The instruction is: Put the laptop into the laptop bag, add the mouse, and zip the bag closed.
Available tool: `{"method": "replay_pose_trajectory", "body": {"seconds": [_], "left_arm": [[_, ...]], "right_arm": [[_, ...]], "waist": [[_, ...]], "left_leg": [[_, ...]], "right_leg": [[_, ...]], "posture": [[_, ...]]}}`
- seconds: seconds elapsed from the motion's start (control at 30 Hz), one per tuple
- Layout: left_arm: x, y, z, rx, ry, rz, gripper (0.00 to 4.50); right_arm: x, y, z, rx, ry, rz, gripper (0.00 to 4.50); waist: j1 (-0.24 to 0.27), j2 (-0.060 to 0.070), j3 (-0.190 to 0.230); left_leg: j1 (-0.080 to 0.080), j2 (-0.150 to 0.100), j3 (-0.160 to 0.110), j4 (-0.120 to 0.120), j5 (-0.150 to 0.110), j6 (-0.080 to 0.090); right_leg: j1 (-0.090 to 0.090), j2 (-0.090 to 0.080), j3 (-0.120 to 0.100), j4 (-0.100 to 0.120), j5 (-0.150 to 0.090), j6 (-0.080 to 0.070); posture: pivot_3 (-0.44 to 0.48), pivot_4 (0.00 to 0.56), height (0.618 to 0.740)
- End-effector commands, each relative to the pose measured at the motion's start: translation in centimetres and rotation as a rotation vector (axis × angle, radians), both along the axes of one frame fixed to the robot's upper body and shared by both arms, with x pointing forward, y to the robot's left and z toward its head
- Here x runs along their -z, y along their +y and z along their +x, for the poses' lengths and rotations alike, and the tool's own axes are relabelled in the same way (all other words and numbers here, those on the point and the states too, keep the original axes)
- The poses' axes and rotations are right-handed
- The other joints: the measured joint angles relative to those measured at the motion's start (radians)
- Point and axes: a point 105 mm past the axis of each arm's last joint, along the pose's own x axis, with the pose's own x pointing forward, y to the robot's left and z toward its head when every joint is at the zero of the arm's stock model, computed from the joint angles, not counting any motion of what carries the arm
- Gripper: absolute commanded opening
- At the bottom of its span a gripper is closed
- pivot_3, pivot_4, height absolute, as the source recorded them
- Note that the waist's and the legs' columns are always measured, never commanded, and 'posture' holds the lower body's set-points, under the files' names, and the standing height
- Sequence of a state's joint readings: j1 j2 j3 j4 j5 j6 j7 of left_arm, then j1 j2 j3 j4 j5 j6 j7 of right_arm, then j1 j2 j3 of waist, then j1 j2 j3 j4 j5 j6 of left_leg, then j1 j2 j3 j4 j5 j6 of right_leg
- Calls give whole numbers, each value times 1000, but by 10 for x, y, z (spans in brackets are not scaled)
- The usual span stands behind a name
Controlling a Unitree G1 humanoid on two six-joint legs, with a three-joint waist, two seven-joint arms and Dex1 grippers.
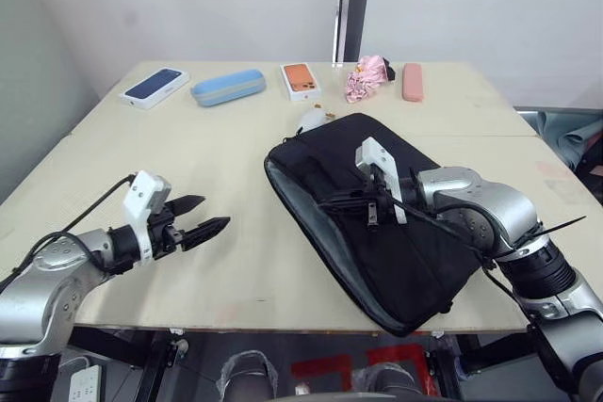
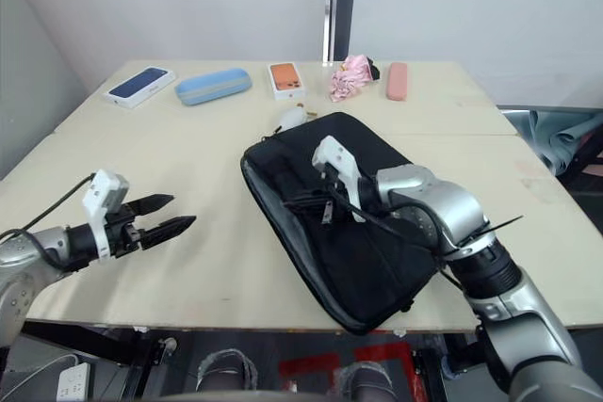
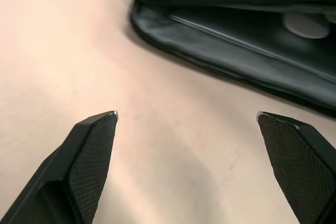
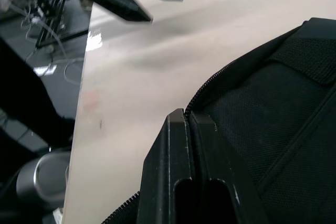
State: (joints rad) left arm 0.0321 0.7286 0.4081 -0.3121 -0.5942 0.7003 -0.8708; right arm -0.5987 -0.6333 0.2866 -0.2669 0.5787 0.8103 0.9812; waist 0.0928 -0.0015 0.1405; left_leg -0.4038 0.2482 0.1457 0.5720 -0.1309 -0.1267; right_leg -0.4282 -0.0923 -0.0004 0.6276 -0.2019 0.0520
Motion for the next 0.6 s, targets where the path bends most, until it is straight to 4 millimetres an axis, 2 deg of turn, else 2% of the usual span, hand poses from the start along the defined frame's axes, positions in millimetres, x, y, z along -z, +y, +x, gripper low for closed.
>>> {"method": "replay_pose_trajectory", "body": {"seconds": [0.03, 0.07, 0.3, 0.37, 0.43, 0.53, 0.6], "left_arm": [[-12, 8, -4, -18, -49, 18, 4456], [-13, 13, -4, -33, -52, 22, 4500], [-18, 28, -5, -69, -61, 46, 4500], [-21, 30, -4, -73, -67, 50, 4500], [-28, 35, -2, -75, -85, 69, 4500], [-34, 39, -1, -74, -95, 83, 4500], [-39, 43, 0, -73, -103, 95, 4500]], "right_arm": [[4, 1, -7, -61, -48, -20, 0], [6, -2, -6, -66, -53, -25, 586], [-1, -16, -10, -95, -54, -2, 2970], [-7, -25, -11, -94, -57, -4, 3646], [-14, -47, -6, -55, -130, -54, 4316], [-20, -69, -5, -49, -202, -123, 4316], [-31, -86, 4, 12, -237, -132, 4316]], "waist": [[1, 0, 0], [0, 0, 0], [-2, 0, 0], [0, 0, 0], [0, 0, 0], [4, -1, 0], [0, -1, 0]], "left_leg": [[0, 0, 0, 0, 0, 0], [0, 0, 0, 0, 0, 0], [0, 0, 0, 0, 0, 0], [0, 0, 0, 1, 0, 1], [0, 0, 0, 2, 0, 1], [0, 0, 0, 3, 0, 1], [1, 0, 0, 3, 0, 2]], "right_leg": [[0, 0, 0, 0, 0, 0], [0, 0, 0, 0, 0, 0], [0, 0, 0, 1, 0, 0], [0, 0, 0, 1, 0, 0], [0, 0, 0, 1, 0, 0], [1, 0, 0, 2, 0, 0], [1, 0, 1, 2, 0, 0]], "posture": [[0, 150, 740], [0, 150, 740], [0, 150, 740], [0, 150, 740], [0, 150, 740], [0, 150, 740], [0, 150, 740]]}}
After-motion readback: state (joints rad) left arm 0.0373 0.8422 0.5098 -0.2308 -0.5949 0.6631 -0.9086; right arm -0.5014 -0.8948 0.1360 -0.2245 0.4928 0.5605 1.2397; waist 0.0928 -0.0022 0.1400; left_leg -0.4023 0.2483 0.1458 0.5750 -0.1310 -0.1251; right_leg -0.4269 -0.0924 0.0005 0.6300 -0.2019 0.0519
